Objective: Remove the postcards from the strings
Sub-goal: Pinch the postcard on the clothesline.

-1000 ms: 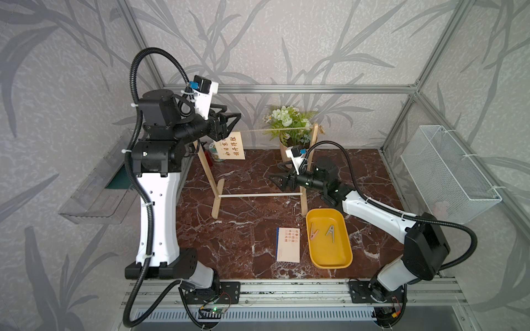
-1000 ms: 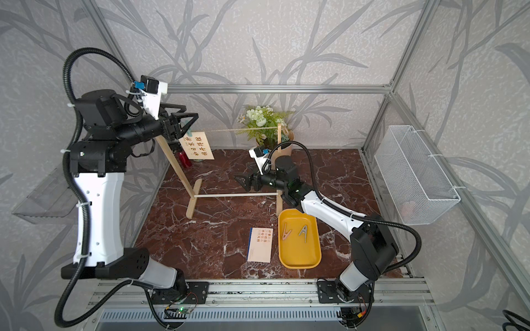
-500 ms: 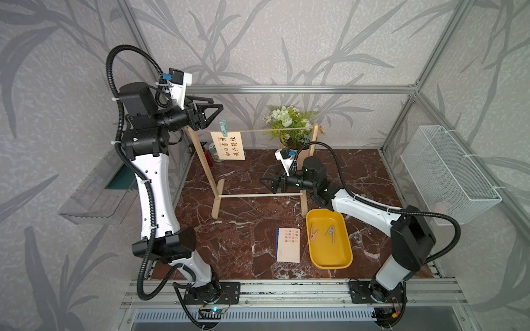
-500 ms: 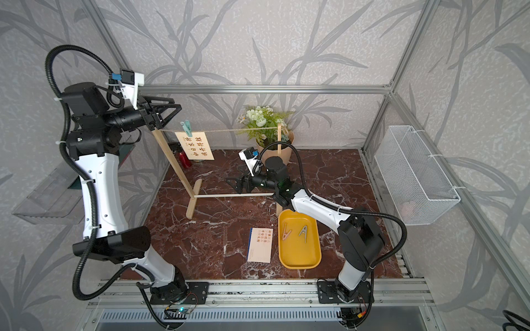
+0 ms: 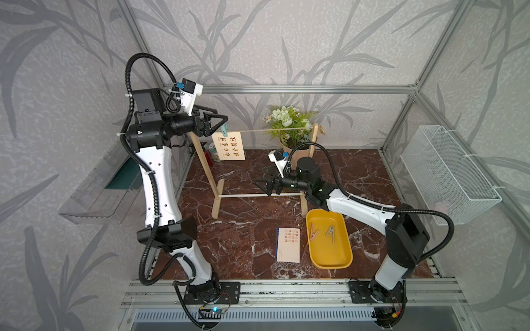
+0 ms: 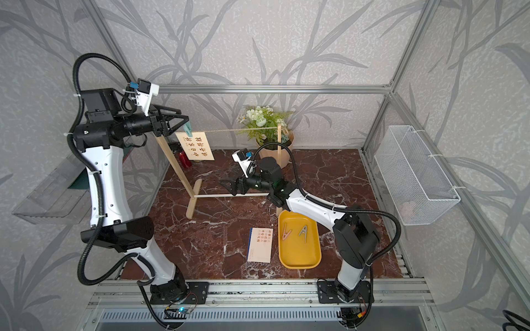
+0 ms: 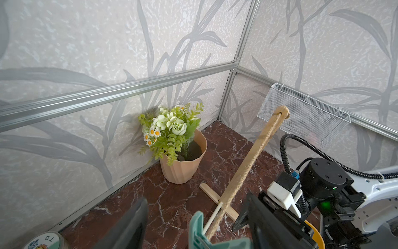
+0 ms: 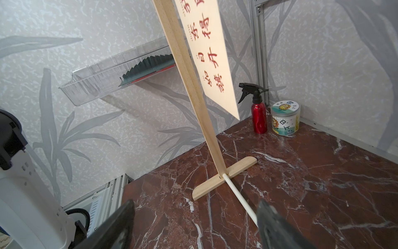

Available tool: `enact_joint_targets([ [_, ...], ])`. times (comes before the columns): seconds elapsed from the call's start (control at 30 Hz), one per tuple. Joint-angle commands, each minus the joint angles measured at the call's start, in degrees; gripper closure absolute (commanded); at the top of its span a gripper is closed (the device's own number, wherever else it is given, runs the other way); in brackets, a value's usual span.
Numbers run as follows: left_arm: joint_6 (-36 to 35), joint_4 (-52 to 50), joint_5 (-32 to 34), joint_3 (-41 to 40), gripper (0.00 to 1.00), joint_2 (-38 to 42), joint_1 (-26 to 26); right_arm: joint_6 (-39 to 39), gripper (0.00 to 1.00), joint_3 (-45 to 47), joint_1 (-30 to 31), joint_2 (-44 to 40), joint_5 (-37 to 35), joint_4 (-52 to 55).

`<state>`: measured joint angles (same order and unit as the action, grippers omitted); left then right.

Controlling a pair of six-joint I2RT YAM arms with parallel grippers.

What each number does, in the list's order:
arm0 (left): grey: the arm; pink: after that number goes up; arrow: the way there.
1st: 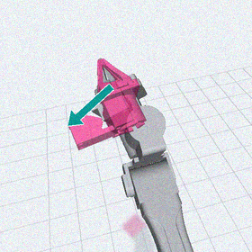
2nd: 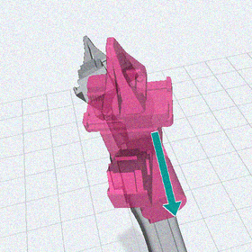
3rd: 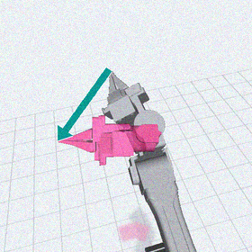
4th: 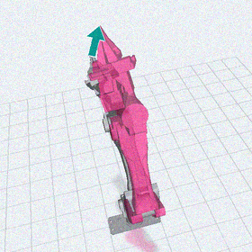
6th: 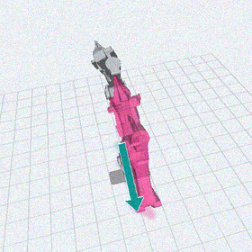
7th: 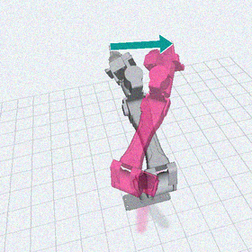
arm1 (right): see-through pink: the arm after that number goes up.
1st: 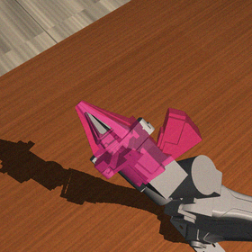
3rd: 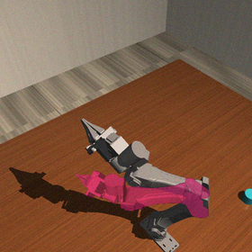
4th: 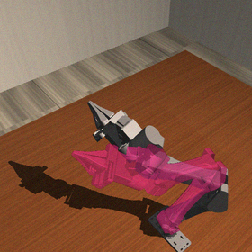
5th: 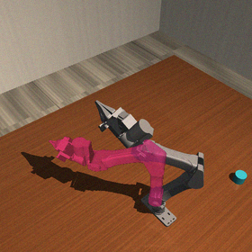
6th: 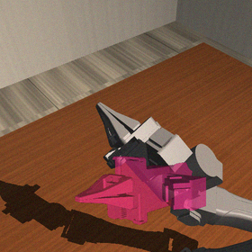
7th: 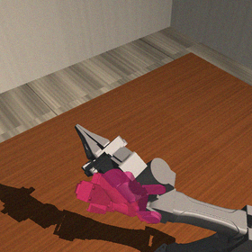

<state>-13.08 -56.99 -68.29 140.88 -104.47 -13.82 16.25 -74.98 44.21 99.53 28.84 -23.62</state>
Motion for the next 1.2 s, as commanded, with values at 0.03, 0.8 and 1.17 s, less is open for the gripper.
enact_joint_targets([
  [0.03, -4.5, -4.1, -2.8, 1.5, 0.2, 0.2, 0.8, -0.1, 0.13, -2.8, 0.2, 1.3, 0.6, 0.0],
  [0.8, -10.2, -8.8, 0.6, 2.2, 0.41, -1.8, 5.1, 0.8, 0.13, -3.6, 0.4, 1.6, 0.2, -1.1],
  [1.17, -10.2, -9.1, 1.3, 3.2, 0.58, -1.7, 5.8, 0.1, 0.14, -3.8, 0.6, 1.6, -0.7, -0.5],
])
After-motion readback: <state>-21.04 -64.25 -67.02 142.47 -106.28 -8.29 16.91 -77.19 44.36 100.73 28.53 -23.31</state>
